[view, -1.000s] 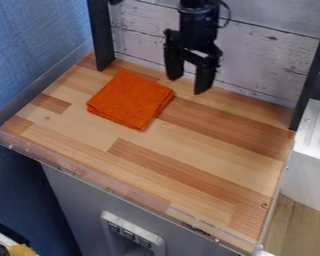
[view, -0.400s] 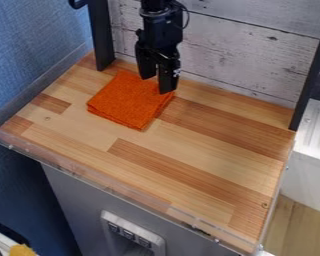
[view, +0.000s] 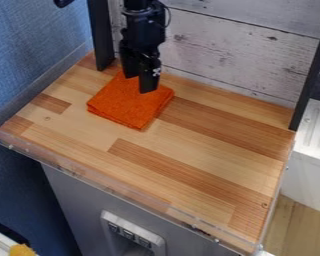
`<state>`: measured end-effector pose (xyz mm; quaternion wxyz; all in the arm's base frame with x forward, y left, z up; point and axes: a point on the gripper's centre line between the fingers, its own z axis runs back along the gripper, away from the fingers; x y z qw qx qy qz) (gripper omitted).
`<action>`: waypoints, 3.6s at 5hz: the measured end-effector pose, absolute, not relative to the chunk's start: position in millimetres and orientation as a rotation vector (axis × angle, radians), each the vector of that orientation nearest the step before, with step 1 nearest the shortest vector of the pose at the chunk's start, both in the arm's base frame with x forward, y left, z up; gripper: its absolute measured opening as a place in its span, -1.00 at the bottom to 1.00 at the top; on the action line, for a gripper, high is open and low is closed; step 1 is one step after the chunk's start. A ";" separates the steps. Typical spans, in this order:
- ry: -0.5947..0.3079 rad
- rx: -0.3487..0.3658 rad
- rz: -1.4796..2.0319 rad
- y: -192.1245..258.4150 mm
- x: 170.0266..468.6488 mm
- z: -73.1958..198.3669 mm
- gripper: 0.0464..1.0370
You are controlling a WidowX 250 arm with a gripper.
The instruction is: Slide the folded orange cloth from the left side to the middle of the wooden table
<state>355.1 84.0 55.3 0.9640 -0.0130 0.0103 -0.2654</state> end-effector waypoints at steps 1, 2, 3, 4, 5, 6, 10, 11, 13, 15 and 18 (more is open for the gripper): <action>0.028 -0.016 -0.551 90.8 353.1 55.3 0.24; 0.017 0.008 -0.556 96.3 353.8 52.5 -0.36; 0.012 0.021 -0.551 98.2 350.8 44.3 -0.78; -0.001 0.032 -0.552 98.1 349.3 37.0 -0.96; -0.026 0.041 -0.552 98.7 352.2 35.1 -0.98; -0.051 0.046 -0.532 98.4 355.8 34.1 -0.98; -0.031 -0.023 -0.455 78.6 356.4 11.9 -0.98; -0.013 -0.030 -0.383 56.5 355.8 8.7 -0.98; 0.005 -0.020 -0.221 12.3 355.2 7.3 -0.98; 0.011 -0.002 -0.096 -28.1 353.6 7.0 -0.98; -0.001 -0.001 -0.001 -52.3 343.7 7.4 -0.98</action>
